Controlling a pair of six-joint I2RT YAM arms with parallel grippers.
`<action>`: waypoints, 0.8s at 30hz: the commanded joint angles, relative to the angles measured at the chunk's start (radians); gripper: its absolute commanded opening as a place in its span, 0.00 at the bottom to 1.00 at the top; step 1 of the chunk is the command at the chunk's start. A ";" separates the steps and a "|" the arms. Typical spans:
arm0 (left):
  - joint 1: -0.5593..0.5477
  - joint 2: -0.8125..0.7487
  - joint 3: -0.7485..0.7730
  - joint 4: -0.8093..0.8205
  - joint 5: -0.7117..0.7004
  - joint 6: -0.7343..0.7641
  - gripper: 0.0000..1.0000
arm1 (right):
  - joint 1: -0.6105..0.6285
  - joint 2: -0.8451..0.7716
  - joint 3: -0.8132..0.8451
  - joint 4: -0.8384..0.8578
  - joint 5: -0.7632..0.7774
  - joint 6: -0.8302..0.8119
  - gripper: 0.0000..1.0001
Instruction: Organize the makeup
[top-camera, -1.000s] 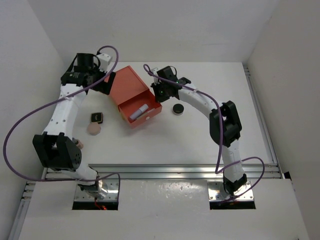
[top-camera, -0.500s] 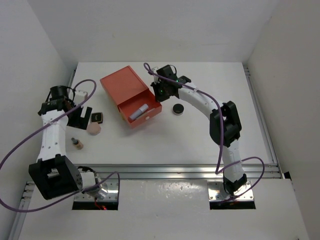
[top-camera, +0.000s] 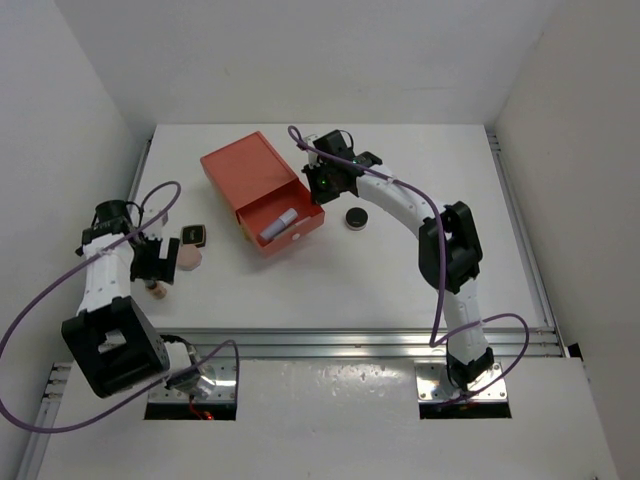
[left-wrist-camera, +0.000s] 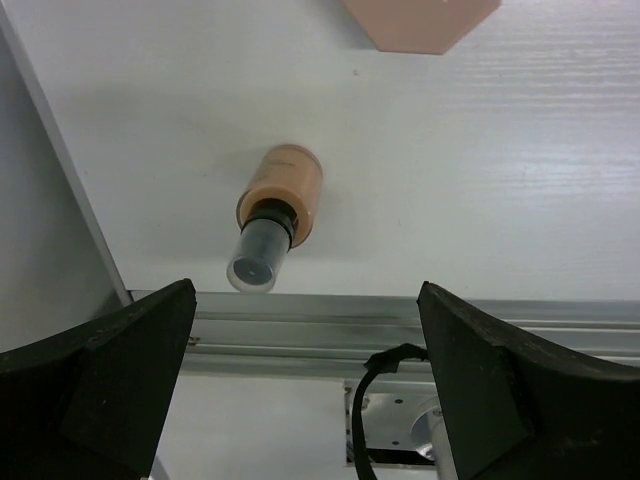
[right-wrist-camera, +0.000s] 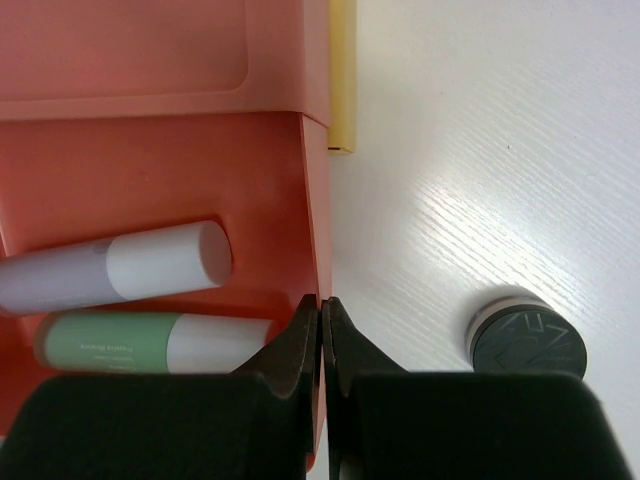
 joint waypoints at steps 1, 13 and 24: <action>0.039 0.054 -0.004 0.087 -0.002 -0.060 1.00 | -0.004 -0.023 0.053 0.036 -0.003 0.013 0.00; 0.074 0.149 -0.070 0.143 0.029 -0.069 0.92 | -0.007 -0.014 0.060 0.031 0.015 0.010 0.00; 0.074 0.222 -0.050 0.162 0.047 -0.069 0.59 | -0.004 -0.020 0.063 0.028 0.018 -0.001 0.00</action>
